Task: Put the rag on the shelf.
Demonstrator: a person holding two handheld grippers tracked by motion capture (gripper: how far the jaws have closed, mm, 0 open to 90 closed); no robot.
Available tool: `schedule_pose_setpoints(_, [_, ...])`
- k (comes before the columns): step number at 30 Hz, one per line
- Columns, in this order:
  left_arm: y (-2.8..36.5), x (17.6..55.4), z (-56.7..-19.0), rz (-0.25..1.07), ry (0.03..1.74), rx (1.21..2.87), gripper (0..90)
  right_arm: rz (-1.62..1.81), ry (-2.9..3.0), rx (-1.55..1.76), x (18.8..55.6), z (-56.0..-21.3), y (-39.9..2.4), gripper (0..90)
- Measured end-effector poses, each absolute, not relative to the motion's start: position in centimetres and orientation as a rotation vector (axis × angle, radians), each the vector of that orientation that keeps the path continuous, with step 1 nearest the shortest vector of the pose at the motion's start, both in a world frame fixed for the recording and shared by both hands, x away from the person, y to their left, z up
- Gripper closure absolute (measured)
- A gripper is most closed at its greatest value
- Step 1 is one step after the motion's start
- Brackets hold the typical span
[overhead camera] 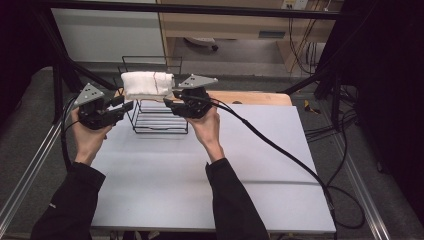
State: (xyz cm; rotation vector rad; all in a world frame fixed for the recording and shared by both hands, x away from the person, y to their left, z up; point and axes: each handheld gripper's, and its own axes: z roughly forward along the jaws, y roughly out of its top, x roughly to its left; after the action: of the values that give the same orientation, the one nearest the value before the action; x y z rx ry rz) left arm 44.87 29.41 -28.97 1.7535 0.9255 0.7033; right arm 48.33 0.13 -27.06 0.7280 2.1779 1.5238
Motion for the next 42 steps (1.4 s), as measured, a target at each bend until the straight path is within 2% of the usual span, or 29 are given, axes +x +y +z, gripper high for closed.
schedule_pose_setpoints(2, [29.4, 44.6, -29.4, 0.697, 0.927, 1.765, 49.1, 1.501, 2.187, 0.738, 48.2, -27.4, -0.4, 41.9])
schedule_pose_setpoints(8, [29.2, 43.8, -31.5, 0.654, 0.933, 1.794, 32.7, 1.487, 2.228, 0.794, 47.8, -29.0, -2.6, 24.2])
schedule_pose_setpoints(11, [29.2, 43.6, -32.9, 0.626, 0.938, 1.789, 26.5, 1.467, 2.259, 0.795, 47.5, -30.0, -3.8, 16.2])
schedule_pose_setpoints(17, [29.1, 43.1, -35.4, 0.591, 0.931, 1.82, 18.4, 1.429, 2.277, 0.809, 46.8, -31.7, -6.3, 6.3])
schedule_pose_setpoints(26, [28.3, 41.7, -37.9, 0.573, 0.92, 1.878, 8.3, 1.399, 2.295, 0.899, 45.7, -34.5, -10.7, 0.4])
schedule_pose_setpoints(42, [28.0, 39.3, -41.1, 0.524, 0.91, 1.947, 5.1, 1.393, 2.29, 1.001, 42.2, -39.5, -18.8, 0.2])
